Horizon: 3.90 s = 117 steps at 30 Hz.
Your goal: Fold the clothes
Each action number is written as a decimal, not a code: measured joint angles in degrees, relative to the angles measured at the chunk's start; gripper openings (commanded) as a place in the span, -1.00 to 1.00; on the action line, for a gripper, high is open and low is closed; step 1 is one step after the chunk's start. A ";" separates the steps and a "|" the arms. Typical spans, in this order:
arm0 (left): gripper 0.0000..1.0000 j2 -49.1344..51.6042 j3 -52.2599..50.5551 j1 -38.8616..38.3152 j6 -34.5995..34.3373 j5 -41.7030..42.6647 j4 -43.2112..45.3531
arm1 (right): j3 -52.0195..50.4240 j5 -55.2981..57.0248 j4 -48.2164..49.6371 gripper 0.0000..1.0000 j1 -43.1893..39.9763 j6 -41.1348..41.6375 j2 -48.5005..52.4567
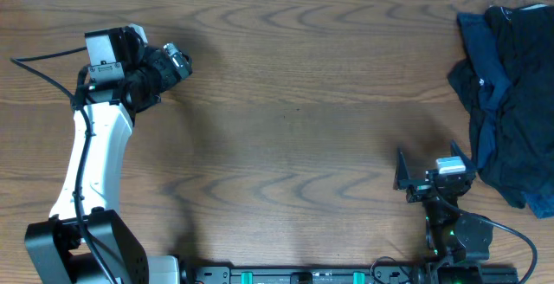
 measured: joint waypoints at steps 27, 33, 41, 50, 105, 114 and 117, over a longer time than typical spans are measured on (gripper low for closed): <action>0.96 0.00 0.00 0.00 0.00 0.00 0.00 | 0.00 0.31 -0.02 0.99 0.00 0.44 0.00; 0.96 0.00 0.00 0.00 0.00 0.00 0.00 | 0.00 0.31 -0.02 0.98 0.00 0.44 0.00; 0.96 0.00 0.00 0.00 0.00 0.00 -0.28 | 0.00 0.31 -0.02 0.99 0.00 0.44 0.00; 0.96 -3.67 -0.07 0.04 0.00 0.00 -1.29 | 0.00 0.31 -0.02 0.98 0.00 0.44 0.00; 0.96 -82.20 -64.87 0.11 7.93 -4.15 33.20 | 0.00 0.72 -0.07 0.99 0.00 0.44 0.00; 0.96 -84.04 -64.89 0.11 7.93 -4.15 33.31 | 0.00 0.72 -0.07 0.99 0.00 0.44 0.00; 0.96 -85.48 -65.29 0.11 7.93 -4.17 33.51 | 0.00 0.72 -0.07 0.98 0.00 0.44 0.00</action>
